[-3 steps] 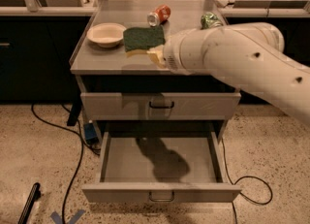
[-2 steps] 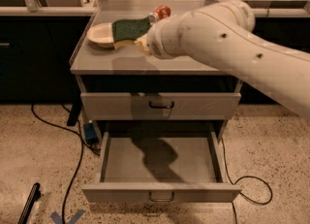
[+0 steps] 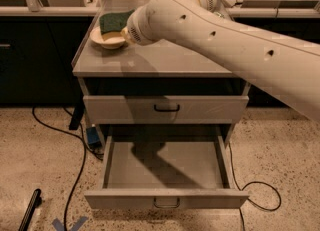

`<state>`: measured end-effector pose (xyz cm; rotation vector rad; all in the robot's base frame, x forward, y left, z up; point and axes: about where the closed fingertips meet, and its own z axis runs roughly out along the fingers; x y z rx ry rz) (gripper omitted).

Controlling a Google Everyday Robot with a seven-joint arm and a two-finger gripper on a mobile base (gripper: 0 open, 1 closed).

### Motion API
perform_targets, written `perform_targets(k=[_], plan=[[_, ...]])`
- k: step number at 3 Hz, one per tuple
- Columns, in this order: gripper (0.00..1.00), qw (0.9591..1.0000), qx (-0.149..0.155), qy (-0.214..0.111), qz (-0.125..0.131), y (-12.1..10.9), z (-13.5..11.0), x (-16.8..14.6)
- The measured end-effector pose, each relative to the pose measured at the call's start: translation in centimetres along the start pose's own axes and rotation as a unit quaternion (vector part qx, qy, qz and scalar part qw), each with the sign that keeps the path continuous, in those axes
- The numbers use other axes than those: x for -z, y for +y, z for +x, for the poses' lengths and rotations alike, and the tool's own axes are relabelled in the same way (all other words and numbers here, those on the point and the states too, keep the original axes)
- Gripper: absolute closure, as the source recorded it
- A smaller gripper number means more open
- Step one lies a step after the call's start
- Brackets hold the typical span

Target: Pick sponge from middle drawer and place on counter

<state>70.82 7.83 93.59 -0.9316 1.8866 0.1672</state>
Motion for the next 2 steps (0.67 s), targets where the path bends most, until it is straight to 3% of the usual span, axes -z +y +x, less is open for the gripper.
perform_targets(k=[2], plan=[[1.00,0.9971,-0.046,0.038,0.048,-5.6,3.7,-1.2]])
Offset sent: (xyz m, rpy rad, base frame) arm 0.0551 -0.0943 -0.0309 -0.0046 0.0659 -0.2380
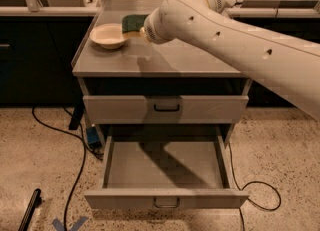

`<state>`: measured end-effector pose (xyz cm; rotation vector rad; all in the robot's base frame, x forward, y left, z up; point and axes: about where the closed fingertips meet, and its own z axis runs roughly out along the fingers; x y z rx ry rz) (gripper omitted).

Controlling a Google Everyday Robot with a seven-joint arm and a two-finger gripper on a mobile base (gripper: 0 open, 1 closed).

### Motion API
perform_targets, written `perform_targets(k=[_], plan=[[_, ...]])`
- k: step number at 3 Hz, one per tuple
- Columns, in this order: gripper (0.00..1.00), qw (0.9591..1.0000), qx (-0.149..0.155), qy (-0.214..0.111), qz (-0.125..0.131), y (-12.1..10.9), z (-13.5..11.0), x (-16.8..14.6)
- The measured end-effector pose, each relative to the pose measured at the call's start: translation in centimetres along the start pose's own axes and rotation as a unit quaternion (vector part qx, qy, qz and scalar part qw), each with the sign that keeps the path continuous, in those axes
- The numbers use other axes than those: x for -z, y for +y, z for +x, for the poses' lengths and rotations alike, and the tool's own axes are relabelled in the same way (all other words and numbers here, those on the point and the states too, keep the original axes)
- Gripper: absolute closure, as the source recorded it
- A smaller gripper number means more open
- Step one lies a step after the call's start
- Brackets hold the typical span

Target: Pick sponge from middle drawer and place on counter

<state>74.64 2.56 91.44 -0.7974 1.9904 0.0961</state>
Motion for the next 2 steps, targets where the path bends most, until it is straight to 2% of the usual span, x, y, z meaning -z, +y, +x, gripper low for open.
perform_targets(k=[1,2], plan=[[1.00,0.9999,-0.005,0.012,0.005,-1.05,1.30,-0.57],[0.88,0.9999,-0.005,0.014,0.006,-1.23,1.53,-0.67]])
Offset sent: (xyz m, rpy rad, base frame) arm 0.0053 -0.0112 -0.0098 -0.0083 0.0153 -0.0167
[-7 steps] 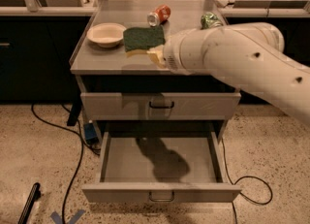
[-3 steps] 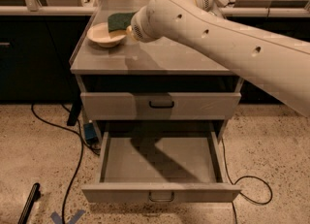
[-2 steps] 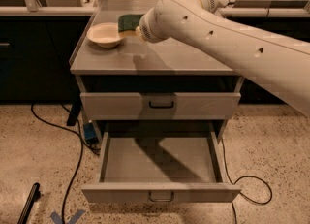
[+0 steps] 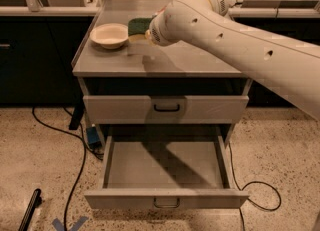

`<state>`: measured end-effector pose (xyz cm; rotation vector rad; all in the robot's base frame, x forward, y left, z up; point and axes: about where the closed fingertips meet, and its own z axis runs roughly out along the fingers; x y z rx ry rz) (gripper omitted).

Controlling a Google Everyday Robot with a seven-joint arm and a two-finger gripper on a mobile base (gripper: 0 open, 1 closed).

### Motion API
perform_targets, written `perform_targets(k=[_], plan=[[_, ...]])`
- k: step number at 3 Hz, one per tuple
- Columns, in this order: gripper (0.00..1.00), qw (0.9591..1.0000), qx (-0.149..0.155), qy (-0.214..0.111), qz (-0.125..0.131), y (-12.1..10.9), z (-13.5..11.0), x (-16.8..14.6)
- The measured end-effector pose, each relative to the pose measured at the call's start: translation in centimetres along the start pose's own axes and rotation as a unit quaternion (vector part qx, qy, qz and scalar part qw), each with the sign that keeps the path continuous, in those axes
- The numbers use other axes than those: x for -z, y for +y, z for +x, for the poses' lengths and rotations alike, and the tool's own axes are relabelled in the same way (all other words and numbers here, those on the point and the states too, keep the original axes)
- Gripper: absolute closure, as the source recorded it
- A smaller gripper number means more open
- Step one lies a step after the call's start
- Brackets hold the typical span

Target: Pick sponge from middle drawer and place on counter

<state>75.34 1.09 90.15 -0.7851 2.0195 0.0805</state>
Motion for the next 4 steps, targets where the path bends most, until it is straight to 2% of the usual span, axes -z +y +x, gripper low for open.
perform_targets(k=[3,4], plan=[[0.18,1.0000,0.000,0.000,0.000,0.01,0.00,0.00],[0.00,1.0000,0.000,0.000,0.000,0.01,0.00,-0.01]])
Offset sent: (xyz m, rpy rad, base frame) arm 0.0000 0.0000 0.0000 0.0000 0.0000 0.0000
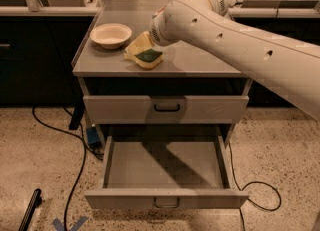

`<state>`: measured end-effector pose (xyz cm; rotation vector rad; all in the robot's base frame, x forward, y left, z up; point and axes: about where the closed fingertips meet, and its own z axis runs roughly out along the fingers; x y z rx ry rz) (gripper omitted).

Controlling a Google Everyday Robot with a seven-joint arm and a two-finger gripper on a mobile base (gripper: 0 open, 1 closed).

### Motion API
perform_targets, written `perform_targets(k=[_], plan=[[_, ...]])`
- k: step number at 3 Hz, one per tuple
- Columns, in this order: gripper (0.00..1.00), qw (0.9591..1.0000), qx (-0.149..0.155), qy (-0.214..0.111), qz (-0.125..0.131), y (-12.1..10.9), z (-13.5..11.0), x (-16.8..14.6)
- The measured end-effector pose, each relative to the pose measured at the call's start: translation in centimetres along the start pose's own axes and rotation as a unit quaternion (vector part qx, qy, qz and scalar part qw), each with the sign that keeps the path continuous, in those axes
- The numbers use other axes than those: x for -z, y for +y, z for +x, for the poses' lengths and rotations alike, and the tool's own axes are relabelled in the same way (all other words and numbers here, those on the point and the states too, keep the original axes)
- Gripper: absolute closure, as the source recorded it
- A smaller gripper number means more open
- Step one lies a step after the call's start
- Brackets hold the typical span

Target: Pick sponge from middle drawer and place on counter

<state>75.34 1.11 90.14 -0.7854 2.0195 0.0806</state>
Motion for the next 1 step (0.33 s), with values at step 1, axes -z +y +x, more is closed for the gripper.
perform_targets(k=[1], plan=[[0.00,1.0000,0.000,0.000,0.000,0.00,0.00,0.00]])
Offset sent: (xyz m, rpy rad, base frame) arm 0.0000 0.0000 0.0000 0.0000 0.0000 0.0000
